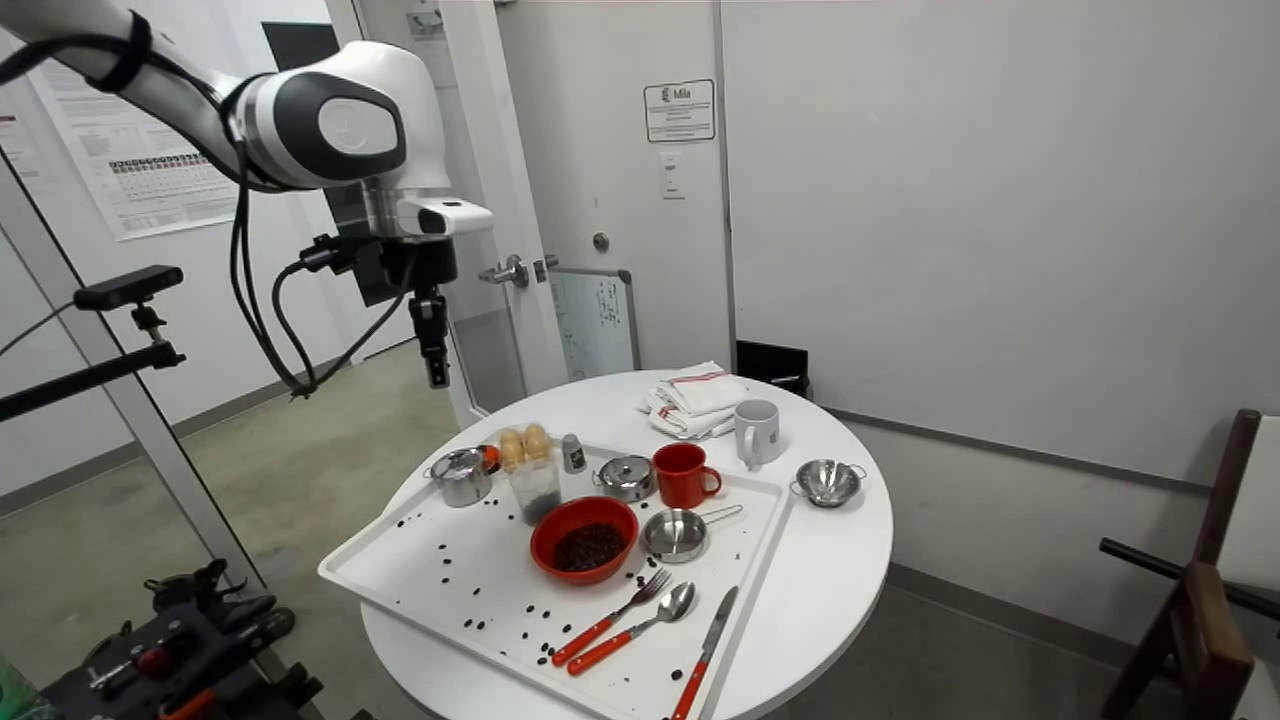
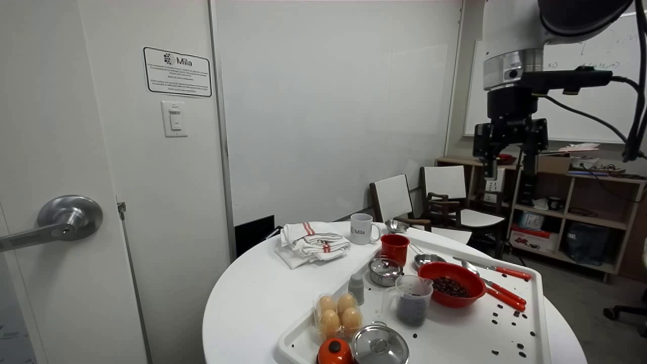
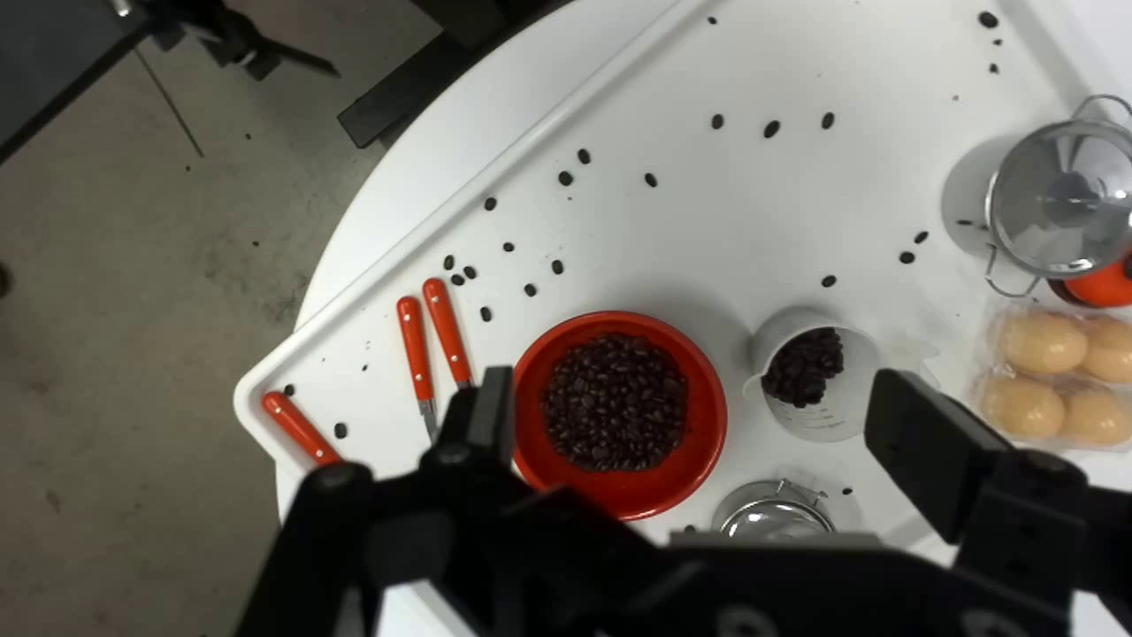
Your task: Pour some contents of the jug into the red bowl
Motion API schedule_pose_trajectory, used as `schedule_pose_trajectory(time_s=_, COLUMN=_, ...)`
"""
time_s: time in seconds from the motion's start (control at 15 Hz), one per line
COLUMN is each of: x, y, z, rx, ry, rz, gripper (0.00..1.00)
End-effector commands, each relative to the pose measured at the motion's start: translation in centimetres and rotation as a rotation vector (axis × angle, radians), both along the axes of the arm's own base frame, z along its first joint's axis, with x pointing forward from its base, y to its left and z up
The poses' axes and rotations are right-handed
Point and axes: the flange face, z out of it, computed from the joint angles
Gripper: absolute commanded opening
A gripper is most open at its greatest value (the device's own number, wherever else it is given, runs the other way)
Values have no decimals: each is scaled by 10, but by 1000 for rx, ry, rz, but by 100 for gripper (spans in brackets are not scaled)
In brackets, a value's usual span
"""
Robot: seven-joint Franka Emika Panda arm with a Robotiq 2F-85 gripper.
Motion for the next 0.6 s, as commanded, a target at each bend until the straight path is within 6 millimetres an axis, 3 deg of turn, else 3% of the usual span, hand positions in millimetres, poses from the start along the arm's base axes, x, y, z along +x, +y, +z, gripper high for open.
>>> schedule_pose_trajectory(time_s=0.0, x=36, y=23, z=-11, rx=38, ry=-18, rz=-178, gripper=100)
schedule_pose_trajectory(time_s=0.27, x=67, y=32, z=-33, rx=6, ry=-30, rz=-326, gripper=100)
schedule_pose_trajectory(time_s=0.53, x=95, y=27, z=-45, rx=13, ry=-8, rz=-444, gripper=100)
